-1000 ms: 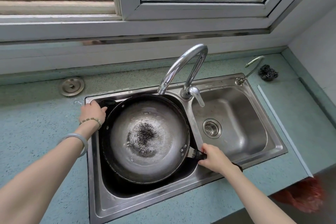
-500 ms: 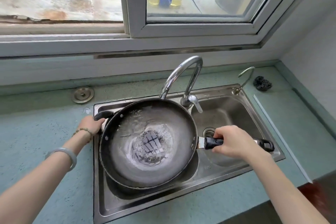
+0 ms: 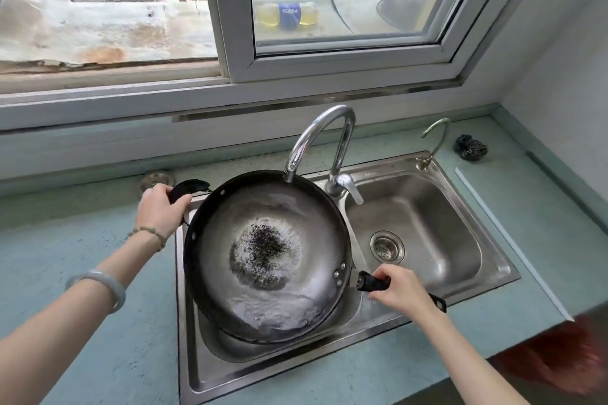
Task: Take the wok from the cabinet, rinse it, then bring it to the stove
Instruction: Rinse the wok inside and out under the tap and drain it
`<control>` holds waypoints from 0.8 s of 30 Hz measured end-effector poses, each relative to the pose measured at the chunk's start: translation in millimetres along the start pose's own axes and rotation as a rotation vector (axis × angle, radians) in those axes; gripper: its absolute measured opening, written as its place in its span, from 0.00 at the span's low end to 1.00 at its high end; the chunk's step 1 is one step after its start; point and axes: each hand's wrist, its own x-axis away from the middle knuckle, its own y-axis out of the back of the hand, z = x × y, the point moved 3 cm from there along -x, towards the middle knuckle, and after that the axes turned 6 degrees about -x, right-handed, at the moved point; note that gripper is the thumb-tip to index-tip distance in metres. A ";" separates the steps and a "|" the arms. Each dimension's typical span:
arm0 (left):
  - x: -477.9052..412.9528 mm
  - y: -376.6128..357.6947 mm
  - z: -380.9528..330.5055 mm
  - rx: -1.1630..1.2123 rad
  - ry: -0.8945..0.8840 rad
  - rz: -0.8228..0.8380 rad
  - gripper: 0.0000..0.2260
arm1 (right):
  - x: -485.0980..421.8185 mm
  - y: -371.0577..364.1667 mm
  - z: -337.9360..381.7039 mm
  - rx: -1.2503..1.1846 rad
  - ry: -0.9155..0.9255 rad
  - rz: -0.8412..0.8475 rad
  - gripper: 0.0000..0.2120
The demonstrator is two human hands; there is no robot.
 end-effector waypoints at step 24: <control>2.0 -32.8 58.9 0.262 0.130 0.489 0.23 | -3.4 25.4 14.6 0.232 0.078 -0.265 0.17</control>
